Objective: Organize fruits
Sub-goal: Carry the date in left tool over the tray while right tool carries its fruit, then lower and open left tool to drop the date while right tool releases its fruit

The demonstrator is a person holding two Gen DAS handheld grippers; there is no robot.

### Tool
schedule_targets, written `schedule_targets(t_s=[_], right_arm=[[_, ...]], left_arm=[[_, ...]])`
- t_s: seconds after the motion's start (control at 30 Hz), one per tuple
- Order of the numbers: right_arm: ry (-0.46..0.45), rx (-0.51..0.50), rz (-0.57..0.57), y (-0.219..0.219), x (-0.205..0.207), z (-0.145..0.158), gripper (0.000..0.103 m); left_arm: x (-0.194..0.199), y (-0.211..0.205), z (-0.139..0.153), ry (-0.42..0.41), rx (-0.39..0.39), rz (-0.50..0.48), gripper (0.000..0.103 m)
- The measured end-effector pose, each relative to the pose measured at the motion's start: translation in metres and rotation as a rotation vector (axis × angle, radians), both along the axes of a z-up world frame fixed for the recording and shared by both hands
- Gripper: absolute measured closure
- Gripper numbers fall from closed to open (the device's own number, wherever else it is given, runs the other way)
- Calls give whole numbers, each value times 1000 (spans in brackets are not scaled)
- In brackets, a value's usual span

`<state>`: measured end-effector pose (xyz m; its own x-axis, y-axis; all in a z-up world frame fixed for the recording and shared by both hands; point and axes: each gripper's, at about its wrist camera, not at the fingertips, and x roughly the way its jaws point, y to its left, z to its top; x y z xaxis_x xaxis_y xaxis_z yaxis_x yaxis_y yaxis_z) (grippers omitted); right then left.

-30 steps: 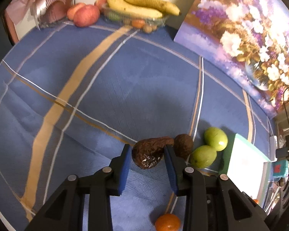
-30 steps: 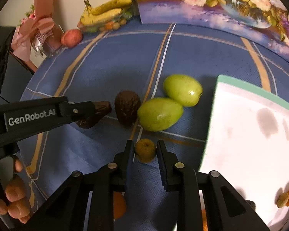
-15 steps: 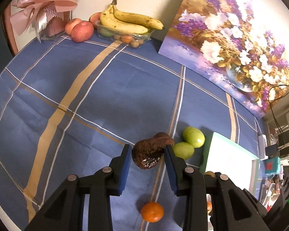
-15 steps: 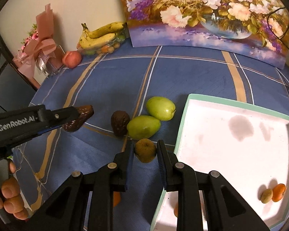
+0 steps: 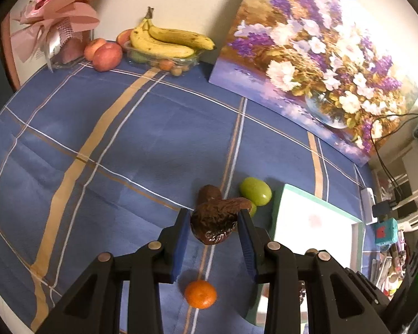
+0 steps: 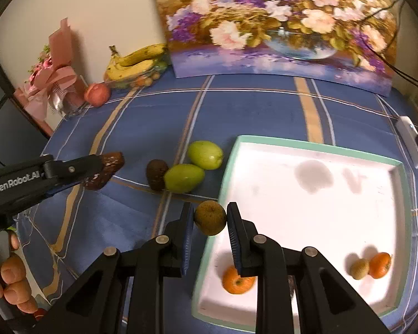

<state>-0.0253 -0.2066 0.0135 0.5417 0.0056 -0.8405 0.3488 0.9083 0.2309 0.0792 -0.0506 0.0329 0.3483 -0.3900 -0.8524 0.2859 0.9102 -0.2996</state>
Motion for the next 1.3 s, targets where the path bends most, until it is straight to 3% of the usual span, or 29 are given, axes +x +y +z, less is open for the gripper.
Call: schedule_targets(t_s=[0.63,1.07,1.3], right_arm=[[74,10,-341,-114,-82,-8,78],[68,21,-377,-133,-101,-10,78],[101,35,-356,-133,-92,-30,78]], left_arm=[[-57,-97,4,-6,30,-254,66],[-71,-129,-11,13,62,-329,66],[-65,-133,-33,48,51,-318,66]])
